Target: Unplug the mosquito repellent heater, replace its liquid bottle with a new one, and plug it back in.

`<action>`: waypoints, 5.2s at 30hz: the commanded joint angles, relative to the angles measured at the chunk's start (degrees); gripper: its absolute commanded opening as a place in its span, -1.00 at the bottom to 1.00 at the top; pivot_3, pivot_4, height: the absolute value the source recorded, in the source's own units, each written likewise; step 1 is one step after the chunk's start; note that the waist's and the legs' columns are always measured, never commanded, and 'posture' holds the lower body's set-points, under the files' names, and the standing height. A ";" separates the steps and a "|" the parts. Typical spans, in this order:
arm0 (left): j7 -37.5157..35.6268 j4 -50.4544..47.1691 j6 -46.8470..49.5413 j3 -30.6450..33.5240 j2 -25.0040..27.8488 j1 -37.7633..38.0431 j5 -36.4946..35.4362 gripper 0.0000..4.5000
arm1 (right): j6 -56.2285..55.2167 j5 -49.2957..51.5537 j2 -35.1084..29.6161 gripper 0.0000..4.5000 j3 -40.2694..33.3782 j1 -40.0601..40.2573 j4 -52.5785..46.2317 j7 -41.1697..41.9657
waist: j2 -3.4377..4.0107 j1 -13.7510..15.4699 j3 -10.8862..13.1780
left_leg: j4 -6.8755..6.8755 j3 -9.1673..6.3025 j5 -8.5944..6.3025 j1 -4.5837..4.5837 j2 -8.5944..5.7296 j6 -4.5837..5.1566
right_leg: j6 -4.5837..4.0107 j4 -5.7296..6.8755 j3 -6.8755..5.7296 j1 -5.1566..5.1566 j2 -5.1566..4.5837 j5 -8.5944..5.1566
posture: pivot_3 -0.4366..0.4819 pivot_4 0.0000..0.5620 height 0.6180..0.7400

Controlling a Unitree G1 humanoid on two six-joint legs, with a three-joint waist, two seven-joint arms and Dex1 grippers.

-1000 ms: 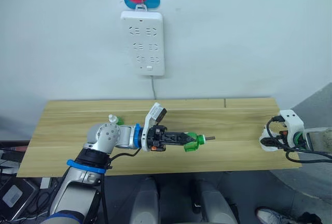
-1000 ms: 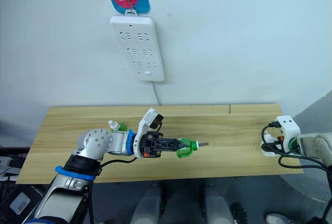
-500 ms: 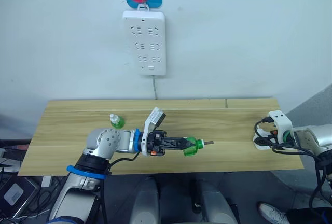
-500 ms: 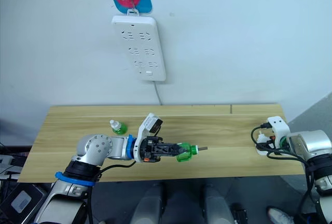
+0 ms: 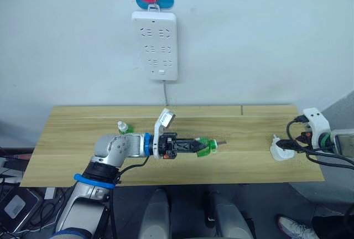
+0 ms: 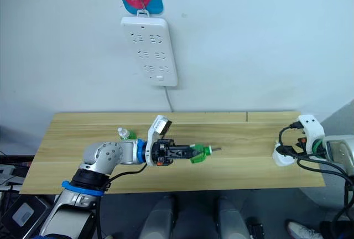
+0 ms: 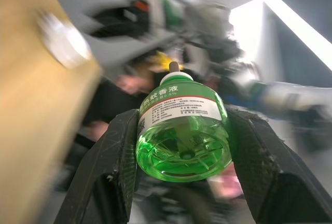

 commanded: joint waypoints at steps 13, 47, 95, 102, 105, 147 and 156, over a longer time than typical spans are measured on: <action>3.41 1.18 -53.73 -2.26 -11.54 -0.41 26.95 0.01 | -6.34 70.35 33.83 0.99 -14.21 6.88 -24.09 -55.99 | -0.04 0.72 -0.09 | -0.01 0.18 -0.01 -0.08 -0.09 0.00 | 0.06 -0.08 0.16 0.00 -0.07 0.03 | 0.38 -0.16 1.00; 1.95 -1.40 -51.73 -3.45 -11.24 -0.26 26.73 0.16 | -33.89 77.07 25.35 -0.63 5.00 5.28 -24.73 -65.80 | -0.04 -0.30 -0.08 | 0.00 0.10 0.00 -0.06 -0.03 0.01 | 0.13 -0.06 0.12 0.01 -0.01 0.06 | 0.40 -0.06 1.00; 31.72 -1.62 -64.86 -0.32 -10.12 27.25 45.99 1.00 | -53.89 -16.75 27.05 0.99 17.14 14.29 -20.19 -15.74 | 0.01 1.31 -0.05 | -0.08 0.22 0.00 0.16 0.13 -0.01 | 0.13 0.04 0.24 -0.01 -0.02 0.01 | 0.56 0.00 1.00; 53.31 4.60 -64.07 12.52 -15.23 34.84 46.63 1.00 | -44.02 -12.37 25.09 0.99 23.69 6.94 -24.54 -4.65 | -0.04 2.84 -0.01 | -0.02 0.28 -0.01 0.13 0.03 -0.01 | 0.13 -0.07 0.26 0.04 -0.13 0.01 | 0.66 0.05 1.00; 56.94 9.70 -66.18 14.47 -15.34 31.75 47.09 1.00 | -43.37 -13.24 23.92 0.99 24.43 6.12 -23.82 -2.15 | -0.04 4.39 0.00 | -0.05 0.27 -0.01 0.11 -0.01 -0.02 | 0.14 -0.12 0.21 0.03 -0.13 0.00 | 0.71 0.07 1.00; 37.20 33.10 -82.94 5.83 -9.31 7.27 47.34 -0.03 | -34.90 -10.57 22.69 1.00 16.74 3.60 -27.03 2.15 | -0.05 5.99 -0.01 | -0.11 0.40 -0.04 0.02 -0.01 -0.14 | 0.24 -0.32 0.18 0.01 -0.10 0.08 | 0.61 -0.06 1.00; 2.84 12.96 -67.08 -6.16 -3.53 3.93 38.13 -0.03 | -41.12 -13.10 25.04 1.00 22.31 2.03 -23.19 4.03 | -0.05 5.55 -0.01 | -0.18 0.37 -0.07 0.04 0.08 -0.17 | 0.21 -0.29 0.18 -0.03 0.03 0.07 | 0.59 -0.08 1.00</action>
